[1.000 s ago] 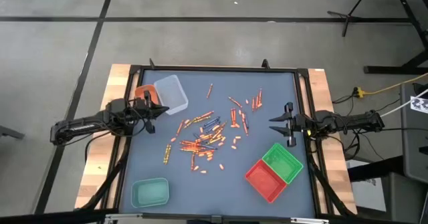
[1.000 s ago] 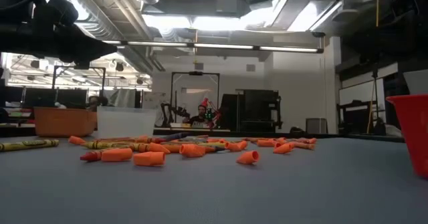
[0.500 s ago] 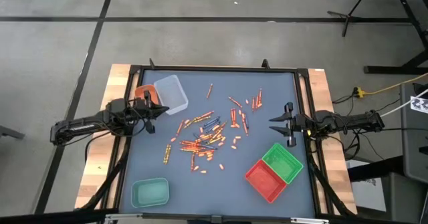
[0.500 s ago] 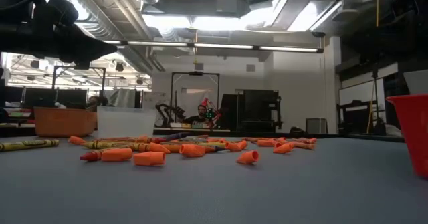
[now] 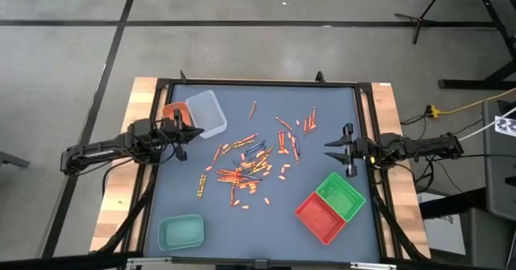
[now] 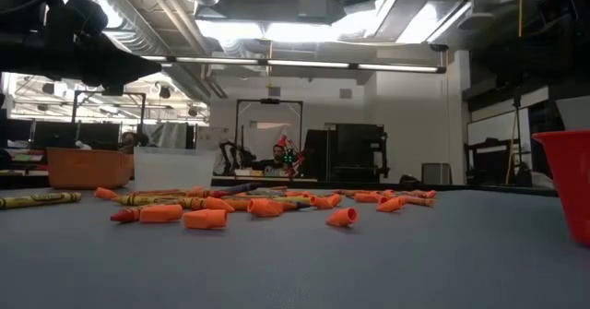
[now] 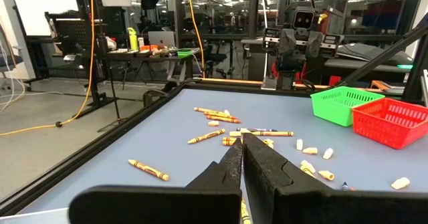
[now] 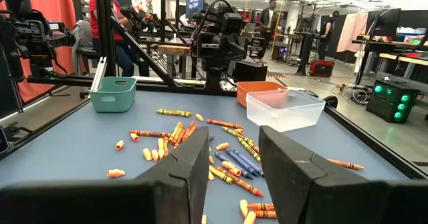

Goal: Sort crayons

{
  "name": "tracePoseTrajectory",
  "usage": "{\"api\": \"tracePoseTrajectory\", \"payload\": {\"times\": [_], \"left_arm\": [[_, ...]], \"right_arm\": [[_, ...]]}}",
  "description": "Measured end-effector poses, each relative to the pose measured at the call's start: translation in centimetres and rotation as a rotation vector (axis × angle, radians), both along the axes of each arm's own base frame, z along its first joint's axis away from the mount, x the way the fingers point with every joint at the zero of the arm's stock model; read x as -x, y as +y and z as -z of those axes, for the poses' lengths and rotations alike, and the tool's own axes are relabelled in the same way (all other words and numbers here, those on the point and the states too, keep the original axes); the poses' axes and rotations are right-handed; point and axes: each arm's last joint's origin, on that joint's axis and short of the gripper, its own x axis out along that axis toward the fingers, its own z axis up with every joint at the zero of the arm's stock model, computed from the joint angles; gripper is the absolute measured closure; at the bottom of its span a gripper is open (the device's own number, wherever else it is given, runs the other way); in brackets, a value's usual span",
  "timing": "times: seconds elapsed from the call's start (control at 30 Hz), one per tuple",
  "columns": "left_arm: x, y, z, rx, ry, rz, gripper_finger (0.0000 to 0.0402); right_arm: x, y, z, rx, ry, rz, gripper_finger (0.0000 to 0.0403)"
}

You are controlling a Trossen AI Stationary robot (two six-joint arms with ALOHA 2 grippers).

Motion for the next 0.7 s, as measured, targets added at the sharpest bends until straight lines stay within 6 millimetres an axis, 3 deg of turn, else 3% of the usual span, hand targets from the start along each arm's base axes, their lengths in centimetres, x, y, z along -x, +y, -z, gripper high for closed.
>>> {"api": "tracePoseTrajectory", "payload": {"times": [0.7], "left_arm": [[0.00, 0.00, -0.01, 0.000, 0.000, 0.000, 0.0401]], "right_arm": [[0.04, -0.12, -0.75, -0.052, -0.081, 0.036, 0.0271]]}}
